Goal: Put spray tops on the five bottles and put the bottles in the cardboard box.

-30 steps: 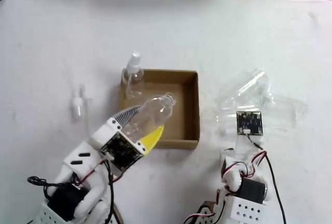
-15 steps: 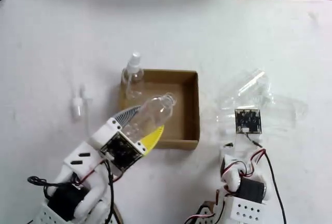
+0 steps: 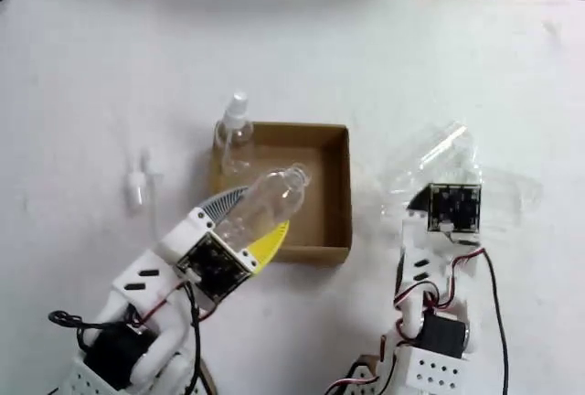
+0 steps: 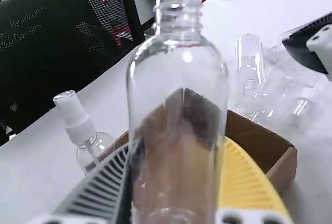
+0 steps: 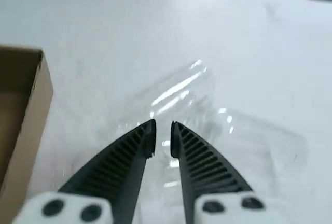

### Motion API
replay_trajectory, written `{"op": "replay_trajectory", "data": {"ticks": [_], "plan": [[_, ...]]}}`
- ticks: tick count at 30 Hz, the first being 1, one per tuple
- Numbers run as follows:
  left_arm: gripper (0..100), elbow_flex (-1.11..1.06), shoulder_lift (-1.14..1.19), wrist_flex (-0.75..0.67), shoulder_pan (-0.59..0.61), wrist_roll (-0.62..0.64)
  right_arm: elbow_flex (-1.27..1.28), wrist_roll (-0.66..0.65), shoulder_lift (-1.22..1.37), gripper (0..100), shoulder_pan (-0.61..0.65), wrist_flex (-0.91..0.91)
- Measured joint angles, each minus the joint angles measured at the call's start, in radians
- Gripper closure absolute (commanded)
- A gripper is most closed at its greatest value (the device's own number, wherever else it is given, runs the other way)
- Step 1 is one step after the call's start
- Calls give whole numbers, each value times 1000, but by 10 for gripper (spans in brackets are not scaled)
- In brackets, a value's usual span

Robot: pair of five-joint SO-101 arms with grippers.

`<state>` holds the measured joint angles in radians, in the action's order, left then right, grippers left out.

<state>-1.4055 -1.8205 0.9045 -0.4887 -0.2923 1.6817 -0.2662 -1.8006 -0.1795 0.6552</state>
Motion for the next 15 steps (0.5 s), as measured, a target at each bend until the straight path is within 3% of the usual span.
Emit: {"op": "replay_trajectory", "data": {"ticks": [6, 15], "plan": [[965, 0, 0, 0, 0, 0, 0, 2, 0, 956, 0, -293], [965, 0, 0, 0, 0, 0, 0, 2, 0, 956, -81, -442]]}}
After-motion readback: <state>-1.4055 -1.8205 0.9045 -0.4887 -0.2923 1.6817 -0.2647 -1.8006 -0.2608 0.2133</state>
